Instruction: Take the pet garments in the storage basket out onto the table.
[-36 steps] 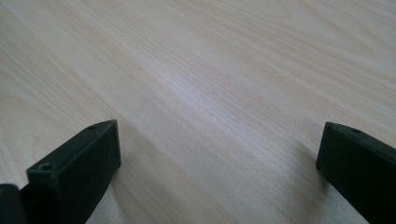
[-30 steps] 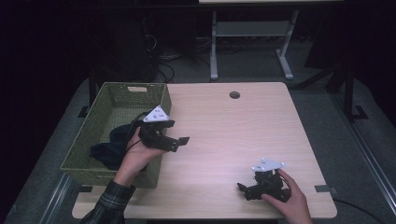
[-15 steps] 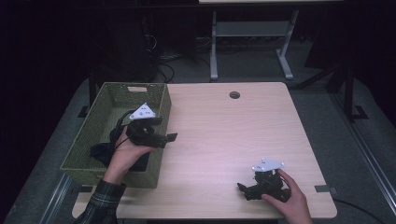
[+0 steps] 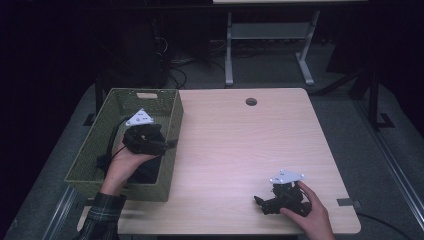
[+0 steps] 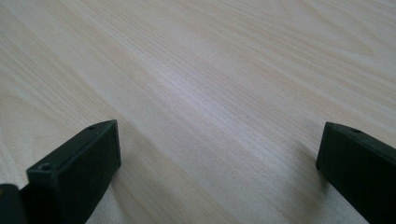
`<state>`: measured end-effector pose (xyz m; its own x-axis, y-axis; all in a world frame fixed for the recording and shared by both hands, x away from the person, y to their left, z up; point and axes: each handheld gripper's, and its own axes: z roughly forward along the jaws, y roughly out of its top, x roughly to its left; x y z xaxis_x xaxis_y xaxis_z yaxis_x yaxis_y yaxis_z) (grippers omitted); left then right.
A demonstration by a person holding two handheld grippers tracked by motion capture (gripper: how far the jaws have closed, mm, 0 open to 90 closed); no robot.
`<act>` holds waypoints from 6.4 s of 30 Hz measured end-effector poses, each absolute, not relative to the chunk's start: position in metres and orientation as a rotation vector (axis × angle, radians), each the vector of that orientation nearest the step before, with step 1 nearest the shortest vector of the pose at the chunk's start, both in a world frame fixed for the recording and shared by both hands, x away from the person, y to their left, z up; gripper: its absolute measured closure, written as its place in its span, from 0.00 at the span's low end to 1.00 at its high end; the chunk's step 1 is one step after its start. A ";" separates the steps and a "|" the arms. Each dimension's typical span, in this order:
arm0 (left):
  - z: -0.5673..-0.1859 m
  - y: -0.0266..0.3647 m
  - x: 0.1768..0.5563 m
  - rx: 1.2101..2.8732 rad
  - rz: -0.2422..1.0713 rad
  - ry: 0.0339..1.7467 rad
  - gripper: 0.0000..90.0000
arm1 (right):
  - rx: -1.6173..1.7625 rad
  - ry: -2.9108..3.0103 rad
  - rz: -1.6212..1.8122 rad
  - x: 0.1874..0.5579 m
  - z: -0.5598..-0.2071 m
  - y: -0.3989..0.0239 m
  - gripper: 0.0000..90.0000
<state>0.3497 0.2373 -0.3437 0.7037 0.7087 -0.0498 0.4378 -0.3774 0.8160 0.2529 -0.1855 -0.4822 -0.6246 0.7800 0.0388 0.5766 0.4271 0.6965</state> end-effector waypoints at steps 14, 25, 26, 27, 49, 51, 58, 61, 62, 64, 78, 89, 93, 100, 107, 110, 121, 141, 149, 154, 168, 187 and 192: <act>-0.349 0.262 0.356 2.059 0.451 0.931 0.16 | 1.174 2.395 0.998 0.253 -0.482 -0.185 0.00; -0.356 0.285 0.361 2.074 0.485 0.977 0.16 | 1.175 2.395 0.999 0.253 -0.482 -0.185 0.00; -0.357 0.287 0.362 2.081 0.491 0.981 0.16 | 1.174 2.394 0.999 0.253 -0.482 -0.185 0.00; -0.358 0.289 0.362 2.087 0.496 0.989 0.16 | 1.174 2.394 0.999 0.253 -0.482 -0.185 0.00; -0.394 0.309 0.368 2.208 0.422 1.100 0.16 | 1.174 2.394 0.999 0.253 -0.482 -0.185 0.00; -0.397 0.309 0.368 2.209 0.409 1.105 0.16 | 1.174 2.394 0.999 0.253 -0.482 -0.185 0.00; -0.404 0.309 0.371 2.242 0.368 1.130 0.16 | 1.173 2.394 0.999 0.253 -0.482 -0.185 0.00; -0.407 0.307 0.372 2.272 0.347 1.138 0.16 | 1.173 2.394 0.999 0.253 -0.482 -0.185 0.00; -0.408 0.307 0.373 2.281 0.341 1.140 0.16 | 1.173 2.394 0.998 0.253 -0.482 -0.185 0.00; -0.410 0.306 0.374 2.295 0.317 1.143 0.16 | 1.174 2.394 0.999 0.253 -0.482 -0.185 0.00; -0.428 0.293 0.380 2.457 0.241 1.181 0.16 | 1.171 2.395 0.999 0.253 -0.482 -0.185 0.00; -0.426 0.295 0.382 2.491 0.179 1.216 0.45 | 1.171 2.395 0.999 0.253 -0.482 -0.185 0.00; -0.421 0.297 0.382 2.476 0.168 1.230 0.62 | 1.171 2.395 0.999 0.253 -0.482 -0.185 0.00; -0.408 0.306 0.382 2.359 0.181 1.238 0.70 | 1.171 2.396 0.999 0.253 -0.482 -0.185 0.00; -0.393 0.315 0.379 2.239 0.247 1.221 0.70 | 1.171 2.396 0.999 0.253 -0.482 -0.185 0.00; -0.387 0.318 0.377 2.196 0.274 1.214 0.70 | 1.171 2.396 1.000 0.253 -0.482 -0.185 0.00; -0.362 0.331 0.368 2.025 0.316 1.174 0.70 | 1.171 2.396 0.999 0.253 -0.482 -0.185 0.00; -0.326 0.340 0.351 1.818 0.359 1.039 0.70 | 1.172 2.396 1.000 0.253 -0.482 -0.185 0.00; -0.306 0.331 0.345 1.782 0.386 0.962 0.71 | 1.171 2.396 1.000 0.253 -0.482 -0.185 0.00; -0.294 0.319 0.342 1.768 0.386 0.905 0.71 | 1.172 2.395 1.000 0.253 -0.482 -0.185 0.00; -0.277 0.285 0.341 1.777 0.364 0.789 0.71 | 1.174 2.396 1.003 0.253 -0.482 -0.185 0.00; -0.264 0.232 0.343 1.794 0.310 0.654 0.71 | 1.173 2.397 1.001 0.253 -0.482 -0.185 0.00; -0.264 0.215 0.345 1.804 0.290 0.623 0.71 | 1.177 2.396 1.001 0.253 -0.482 -0.185 0.00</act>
<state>0.3446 0.2153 -0.2643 0.8288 0.5481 -0.1125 0.2670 -0.2108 0.9404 0.2529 -0.1850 -0.4820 -0.6245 0.7798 0.0432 0.5788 0.4249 0.6961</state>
